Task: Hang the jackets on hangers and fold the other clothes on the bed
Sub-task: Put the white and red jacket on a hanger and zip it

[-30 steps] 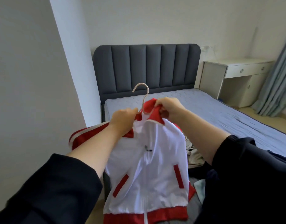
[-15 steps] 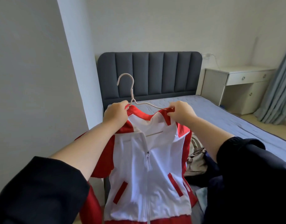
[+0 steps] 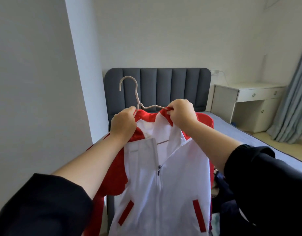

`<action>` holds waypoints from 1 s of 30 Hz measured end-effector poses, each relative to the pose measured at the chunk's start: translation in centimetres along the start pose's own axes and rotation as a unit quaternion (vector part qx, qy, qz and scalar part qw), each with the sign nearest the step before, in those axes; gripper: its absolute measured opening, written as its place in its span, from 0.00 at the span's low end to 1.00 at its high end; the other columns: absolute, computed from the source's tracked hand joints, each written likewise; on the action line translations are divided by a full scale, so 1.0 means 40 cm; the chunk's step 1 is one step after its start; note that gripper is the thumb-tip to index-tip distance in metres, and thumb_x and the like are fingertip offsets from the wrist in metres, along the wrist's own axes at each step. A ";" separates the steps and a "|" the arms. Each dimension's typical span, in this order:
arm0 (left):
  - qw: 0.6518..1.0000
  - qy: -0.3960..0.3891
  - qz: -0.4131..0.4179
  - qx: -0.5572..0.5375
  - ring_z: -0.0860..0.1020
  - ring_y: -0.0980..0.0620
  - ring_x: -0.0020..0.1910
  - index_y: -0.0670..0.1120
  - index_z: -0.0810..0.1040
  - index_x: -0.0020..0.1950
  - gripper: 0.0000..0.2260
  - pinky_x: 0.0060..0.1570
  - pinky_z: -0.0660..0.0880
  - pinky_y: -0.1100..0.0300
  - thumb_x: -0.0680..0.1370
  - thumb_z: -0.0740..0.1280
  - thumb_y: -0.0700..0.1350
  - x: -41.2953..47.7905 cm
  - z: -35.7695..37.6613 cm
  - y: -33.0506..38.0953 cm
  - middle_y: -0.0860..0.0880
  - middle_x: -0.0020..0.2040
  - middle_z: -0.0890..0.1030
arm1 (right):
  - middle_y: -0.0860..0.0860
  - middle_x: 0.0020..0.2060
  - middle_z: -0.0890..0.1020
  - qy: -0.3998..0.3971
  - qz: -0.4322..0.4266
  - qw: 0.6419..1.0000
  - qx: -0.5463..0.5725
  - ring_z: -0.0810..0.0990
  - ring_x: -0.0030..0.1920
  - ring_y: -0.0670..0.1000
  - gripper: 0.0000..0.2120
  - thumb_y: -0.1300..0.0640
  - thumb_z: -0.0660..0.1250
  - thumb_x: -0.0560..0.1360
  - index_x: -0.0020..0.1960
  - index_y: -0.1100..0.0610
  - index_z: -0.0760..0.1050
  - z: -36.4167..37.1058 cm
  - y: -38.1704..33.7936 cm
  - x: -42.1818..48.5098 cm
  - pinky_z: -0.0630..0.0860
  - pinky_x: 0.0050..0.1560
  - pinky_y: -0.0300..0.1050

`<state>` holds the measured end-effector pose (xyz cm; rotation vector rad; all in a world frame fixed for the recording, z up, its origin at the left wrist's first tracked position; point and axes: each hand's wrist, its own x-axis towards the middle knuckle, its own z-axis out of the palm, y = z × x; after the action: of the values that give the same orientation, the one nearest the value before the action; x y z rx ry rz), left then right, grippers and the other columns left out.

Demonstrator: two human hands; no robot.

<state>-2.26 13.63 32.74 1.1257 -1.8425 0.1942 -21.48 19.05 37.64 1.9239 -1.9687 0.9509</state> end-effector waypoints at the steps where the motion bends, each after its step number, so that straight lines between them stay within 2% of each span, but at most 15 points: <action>1: 1.000 -0.007 -0.003 -0.007 0.70 0.49 0.32 0.45 0.72 0.41 0.10 0.34 0.63 0.61 0.82 0.56 0.40 -0.002 0.000 0.005 0.44 0.37 0.79 | 0.56 0.37 0.81 0.016 -0.005 1.000 -0.014 0.78 0.39 0.57 0.10 0.61 0.62 0.74 0.41 0.61 0.81 0.004 -0.007 -0.006 0.76 0.40 0.48; 4: 0.999 -0.042 -0.028 -0.007 0.71 0.46 0.36 0.43 0.76 0.46 0.10 0.36 0.66 0.57 0.82 0.56 0.40 -0.006 -0.001 0.011 0.43 0.41 0.81 | 0.56 0.42 0.79 0.024 -0.046 0.996 -0.076 0.78 0.43 0.57 0.09 0.63 0.61 0.76 0.46 0.62 0.80 0.015 -0.002 -0.019 0.75 0.43 0.48; 6: 0.997 -0.050 -0.053 -0.003 0.72 0.43 0.37 0.44 0.74 0.43 0.10 0.37 0.66 0.55 0.81 0.56 0.40 0.003 -0.010 0.016 0.42 0.41 0.80 | 0.56 0.44 0.78 0.070 -0.082 0.981 -0.162 0.76 0.45 0.56 0.06 0.62 0.62 0.77 0.48 0.62 0.77 0.013 0.017 -0.019 0.73 0.44 0.47; 9: 0.996 -0.044 -0.072 -0.011 0.70 0.40 0.36 0.45 0.68 0.38 0.10 0.36 0.64 0.54 0.80 0.57 0.41 0.017 -0.028 0.031 0.43 0.38 0.77 | 0.52 0.39 0.76 0.062 -0.009 0.968 -0.244 0.75 0.40 0.53 0.11 0.49 0.62 0.78 0.47 0.57 0.70 0.008 0.048 -0.009 0.69 0.37 0.45; 11: 0.997 -0.047 -0.067 -0.006 0.71 0.39 0.37 0.45 0.68 0.38 0.10 0.35 0.66 0.54 0.80 0.57 0.40 0.022 -0.031 0.048 0.42 0.38 0.77 | 0.48 0.31 0.73 -0.014 0.084 0.973 -0.216 0.73 0.32 0.50 0.19 0.40 0.59 0.77 0.42 0.56 0.67 0.003 0.055 -0.007 0.65 0.31 0.43; 14: 0.998 -0.040 -0.057 0.000 0.70 0.41 0.38 0.44 0.73 0.43 0.08 0.36 0.68 0.54 0.81 0.58 0.41 0.028 -0.033 0.064 0.41 0.41 0.79 | 0.49 0.28 0.71 -0.036 0.116 0.973 -0.198 0.75 0.31 0.51 0.17 0.47 0.57 0.81 0.43 0.58 0.75 -0.006 0.058 -0.004 0.70 0.32 0.43; 17: 1.000 -0.015 -0.009 0.019 0.74 0.43 0.37 0.42 0.76 0.46 0.07 0.36 0.68 0.56 0.81 0.59 0.40 0.032 -0.042 0.072 0.43 0.42 0.81 | 0.49 0.26 0.69 0.037 0.117 0.990 -0.074 0.73 0.32 0.53 0.12 0.57 0.59 0.77 0.37 0.58 0.73 -0.038 0.007 0.023 0.68 0.31 0.43; 20: 0.998 0.012 0.054 0.020 0.78 0.46 0.38 0.43 0.78 0.46 0.09 0.38 0.71 0.61 0.80 0.63 0.47 0.047 -0.050 0.101 0.46 0.42 0.82 | 0.48 0.23 0.69 0.162 0.046 0.984 0.056 0.70 0.27 0.52 0.12 0.57 0.61 0.71 0.30 0.55 0.69 -0.072 -0.086 0.048 0.67 0.27 0.42; 22: 0.999 0.030 0.027 0.001 0.74 0.50 0.33 0.46 0.73 0.41 0.10 0.33 0.63 0.66 0.81 0.62 0.46 0.071 -0.063 0.113 0.46 0.39 0.80 | 0.47 0.26 0.70 0.089 0.031 0.995 0.020 0.70 0.28 0.52 0.09 0.53 0.63 0.71 0.33 0.54 0.71 -0.084 -0.112 0.051 0.65 0.27 0.41; 24: 0.999 0.046 -0.006 -0.026 0.67 0.55 0.29 0.47 0.71 0.40 0.10 0.29 0.57 0.67 0.81 0.61 0.44 0.091 -0.084 0.103 0.46 0.37 0.78 | 0.49 0.27 0.70 -0.086 0.058 0.994 -0.028 0.71 0.29 0.52 0.13 0.50 0.64 0.73 0.34 0.56 0.69 -0.078 -0.086 0.045 0.69 0.28 0.43; 25: 0.998 0.050 -0.009 -0.036 0.66 0.56 0.29 0.45 0.72 0.40 0.09 0.29 0.57 0.66 0.81 0.60 0.43 0.098 -0.094 0.095 0.46 0.37 0.78 | 0.49 0.27 0.71 -0.117 0.056 0.991 -0.008 0.71 0.28 0.51 0.15 0.49 0.64 0.74 0.33 0.56 0.69 -0.075 -0.064 0.039 0.71 0.30 0.45; 26: 0.998 0.048 -0.005 -0.041 0.67 0.55 0.30 0.44 0.75 0.42 0.10 0.30 0.59 0.65 0.81 0.60 0.42 0.103 -0.103 0.090 0.45 0.37 0.79 | 0.49 0.27 0.71 -0.084 0.035 0.996 0.024 0.71 0.28 0.50 0.17 0.47 0.64 0.75 0.33 0.56 0.68 -0.077 -0.048 0.032 0.70 0.30 0.44; 28: 0.997 0.043 0.019 -0.054 0.71 0.51 0.33 0.42 0.78 0.45 0.10 0.33 0.63 0.62 0.81 0.59 0.42 0.117 -0.122 0.091 0.44 0.39 0.81 | 0.48 0.32 0.73 0.128 -0.025 0.988 0.079 0.71 0.33 0.49 0.15 0.47 0.62 0.76 0.35 0.55 0.69 -0.080 -0.023 0.024 0.68 0.36 0.43; 29: 0.996 0.044 0.037 -0.061 0.74 0.48 0.35 0.41 0.79 0.47 0.10 0.35 0.65 0.62 0.81 0.59 0.42 0.127 -0.131 0.096 0.44 0.40 0.81 | 0.49 0.39 0.75 0.197 -0.043 0.975 0.089 0.72 0.40 0.50 0.11 0.48 0.62 0.76 0.41 0.55 0.72 -0.088 -0.016 0.030 0.69 0.43 0.44; 30: 0.995 0.049 0.057 -0.064 0.77 0.46 0.37 0.41 0.80 0.48 0.09 0.38 0.68 0.61 0.81 0.60 0.42 0.137 -0.140 0.102 0.44 0.41 0.82 | 0.51 0.47 0.76 0.204 -0.054 0.974 0.076 0.72 0.48 0.52 0.10 0.48 0.62 0.76 0.49 0.55 0.74 -0.102 -0.017 0.040 0.68 0.51 0.46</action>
<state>-2.61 15.64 41.35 0.9086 -1.8060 0.1898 -22.14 20.20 41.89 1.7130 -1.5820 1.3706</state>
